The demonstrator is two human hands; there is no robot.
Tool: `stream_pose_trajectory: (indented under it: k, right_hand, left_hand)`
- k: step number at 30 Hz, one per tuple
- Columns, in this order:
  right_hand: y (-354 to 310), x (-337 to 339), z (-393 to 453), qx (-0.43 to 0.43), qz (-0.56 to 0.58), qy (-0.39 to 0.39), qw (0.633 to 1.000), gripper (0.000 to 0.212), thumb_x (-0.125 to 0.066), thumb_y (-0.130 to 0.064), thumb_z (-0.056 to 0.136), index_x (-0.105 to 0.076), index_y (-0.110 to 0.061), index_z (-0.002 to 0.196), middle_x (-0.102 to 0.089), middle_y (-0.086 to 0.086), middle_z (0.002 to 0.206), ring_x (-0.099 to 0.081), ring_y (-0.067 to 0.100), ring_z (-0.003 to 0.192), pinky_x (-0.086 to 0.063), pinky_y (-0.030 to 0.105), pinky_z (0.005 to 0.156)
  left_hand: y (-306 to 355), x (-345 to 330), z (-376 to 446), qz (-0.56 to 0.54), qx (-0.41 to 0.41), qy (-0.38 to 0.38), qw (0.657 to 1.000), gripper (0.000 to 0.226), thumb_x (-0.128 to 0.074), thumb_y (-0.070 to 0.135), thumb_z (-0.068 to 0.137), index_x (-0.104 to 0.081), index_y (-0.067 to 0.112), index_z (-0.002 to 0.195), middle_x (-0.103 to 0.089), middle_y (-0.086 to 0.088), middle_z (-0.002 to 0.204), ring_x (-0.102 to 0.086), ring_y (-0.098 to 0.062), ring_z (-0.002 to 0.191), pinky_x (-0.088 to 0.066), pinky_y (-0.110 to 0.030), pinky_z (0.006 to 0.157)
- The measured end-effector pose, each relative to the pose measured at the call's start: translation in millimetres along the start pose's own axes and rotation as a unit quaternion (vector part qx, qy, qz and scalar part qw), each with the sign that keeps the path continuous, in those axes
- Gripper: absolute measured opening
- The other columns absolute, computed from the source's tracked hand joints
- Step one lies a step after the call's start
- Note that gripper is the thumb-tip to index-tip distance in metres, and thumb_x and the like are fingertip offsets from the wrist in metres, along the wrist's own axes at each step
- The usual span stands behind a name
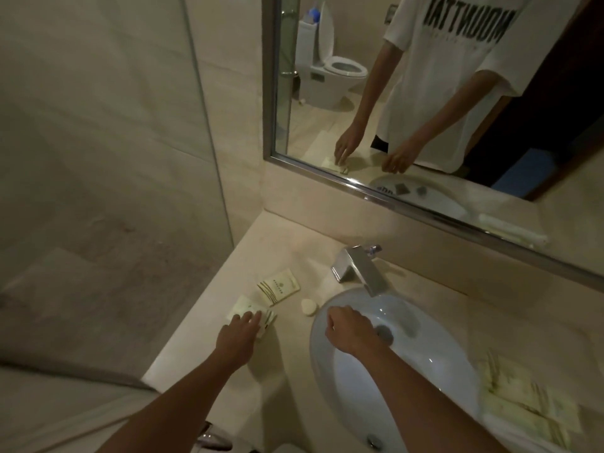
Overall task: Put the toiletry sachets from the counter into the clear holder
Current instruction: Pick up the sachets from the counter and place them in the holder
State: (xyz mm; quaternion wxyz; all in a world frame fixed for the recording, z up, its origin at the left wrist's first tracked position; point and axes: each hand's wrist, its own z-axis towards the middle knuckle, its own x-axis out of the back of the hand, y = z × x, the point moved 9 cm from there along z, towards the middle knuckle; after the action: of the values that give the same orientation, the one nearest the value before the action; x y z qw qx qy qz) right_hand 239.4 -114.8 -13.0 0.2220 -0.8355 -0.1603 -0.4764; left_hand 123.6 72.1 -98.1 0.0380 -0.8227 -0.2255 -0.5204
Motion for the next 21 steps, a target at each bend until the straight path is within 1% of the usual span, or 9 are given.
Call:
stream_pose_trajectory:
  k: [2, 4, 7, 9, 12, 14, 16, 18, 21]
  right_hand:
    - [-10.7, -4.4, 9.7, 0.006, -0.009, -0.005, 1.000, 0.018, -0.047, -0.022, 0.092, -0.056, -0.010, 0.102, -0.060, 0.012, 0.107, -0.060, 0.030, 0.097, -0.040, 0.031, 0.072]
    - [-20.8, -9.2, 20.4, 0.009, -0.015, -0.007, 1.000, 0.018, -0.046, -0.021, 0.093, -0.056, -0.009, 0.102, -0.061, 0.013, 0.107, -0.061, 0.031, 0.096, -0.041, 0.032, 0.071]
    - [-36.8, -15.6, 37.7, 0.010, -0.017, -0.017, 1.000, 0.018, -0.048, -0.021, 0.091, -0.056, -0.010, 0.103, -0.060, 0.014, 0.108, -0.060, 0.032, 0.098, -0.046, 0.035, 0.079]
    - [-48.0, -18.9, 50.2, 0.019, -0.018, -0.021, 0.999, 0.018, -0.048, -0.021, 0.090, -0.056, -0.010, 0.103, -0.060, 0.013, 0.109, -0.060, 0.031, 0.098, -0.047, 0.035, 0.081]
    - [-62.7, -20.8, 71.0, 0.029, -0.017, -0.012, 0.999, 0.019, -0.047, -0.022, 0.091, -0.056, -0.011, 0.104, -0.060, 0.012, 0.109, -0.060, 0.031, 0.099, -0.047, 0.035, 0.081]
    - [-71.4, -24.1, 84.7, 0.044, -0.014, -0.009, 0.999, 0.021, -0.046, -0.020, 0.092, -0.054, -0.012, 0.110, -0.059, 0.012, 0.114, -0.059, 0.031, 0.103, -0.047, 0.036, 0.082]
    - [-79.3, -29.8, 97.7, 0.066, -0.012, -0.012, 0.998, 0.028, -0.045, -0.015, 0.093, -0.050, -0.013, 0.121, -0.054, 0.011, 0.123, -0.052, 0.029, 0.112, -0.044, 0.037, 0.086]
    - [-88.2, -34.0, 110.4, 0.092, -0.024, -0.011, 0.995, 0.039, -0.045, -0.007, 0.091, -0.046, -0.014, 0.129, -0.048, 0.010, 0.129, -0.045, 0.028, 0.118, -0.042, 0.039, 0.090]
    - [-100.4, -35.8, 129.0, 0.122, -0.026, 0.000, 0.992, 0.052, -0.048, 0.001, 0.087, -0.040, -0.015, 0.136, -0.041, 0.007, 0.140, -0.037, 0.027, 0.127, -0.039, 0.038, 0.098]
  left_hand:
    - [-1.0, 6.5, 3.5, 0.020, -0.012, 0.022, 0.999, 0.060, -0.046, 0.019, 0.093, -0.019, 0.022, 0.147, -0.039, -0.004, 0.144, -0.042, -0.025, 0.124, -0.046, -0.037, 0.091]
    - [-2.7, 8.9, 7.9, 0.024, -0.020, 0.029, 0.999, 0.060, -0.046, 0.022, 0.094, -0.018, 0.022, 0.148, -0.042, -0.004, 0.141, -0.044, -0.024, 0.122, -0.046, -0.036, 0.090]
    - [-11.5, 9.4, 16.9, 0.003, -0.016, 0.031, 0.999, 0.067, -0.052, 0.024, 0.092, -0.016, 0.023, 0.148, -0.047, -0.004, 0.136, -0.047, -0.024, 0.118, -0.047, -0.036, 0.088]
    - [-19.8, 6.4, 23.2, -0.022, -0.009, 0.021, 1.000, 0.068, -0.055, 0.025, 0.090, -0.018, 0.024, 0.147, -0.052, -0.005, 0.131, -0.051, -0.023, 0.115, -0.049, -0.035, 0.087]
    - [-29.0, 3.8, 29.2, -0.060, 0.003, 0.012, 0.998, 0.058, -0.051, 0.028, 0.092, -0.025, 0.025, 0.143, -0.055, -0.004, 0.129, -0.053, -0.021, 0.113, -0.049, -0.035, 0.088]
    - [-32.1, 6.2, 32.1, -0.057, 0.008, 0.029, 0.998, 0.057, -0.054, 0.026, 0.090, -0.029, 0.024, 0.141, -0.051, -0.005, 0.131, -0.049, -0.023, 0.115, -0.045, -0.036, 0.092]
    - [-33.6, 15.7, 33.6, -0.043, 0.012, 0.061, 0.997, 0.060, -0.064, 0.027, 0.084, -0.036, 0.023, 0.137, -0.046, -0.007, 0.132, -0.044, -0.025, 0.116, -0.041, -0.036, 0.094]
    - [-37.0, 23.4, 35.1, -0.026, 0.014, 0.085, 0.996, 0.062, -0.073, 0.032, 0.076, -0.043, 0.023, 0.129, -0.046, -0.007, 0.129, -0.043, -0.025, 0.113, -0.040, -0.036, 0.091]
    - [-46.6, 28.3, 36.8, -0.023, 0.017, 0.108, 0.994, 0.060, -0.073, 0.039, 0.073, -0.048, 0.026, 0.126, -0.046, -0.005, 0.126, -0.042, -0.024, 0.109, -0.040, -0.035, 0.090]
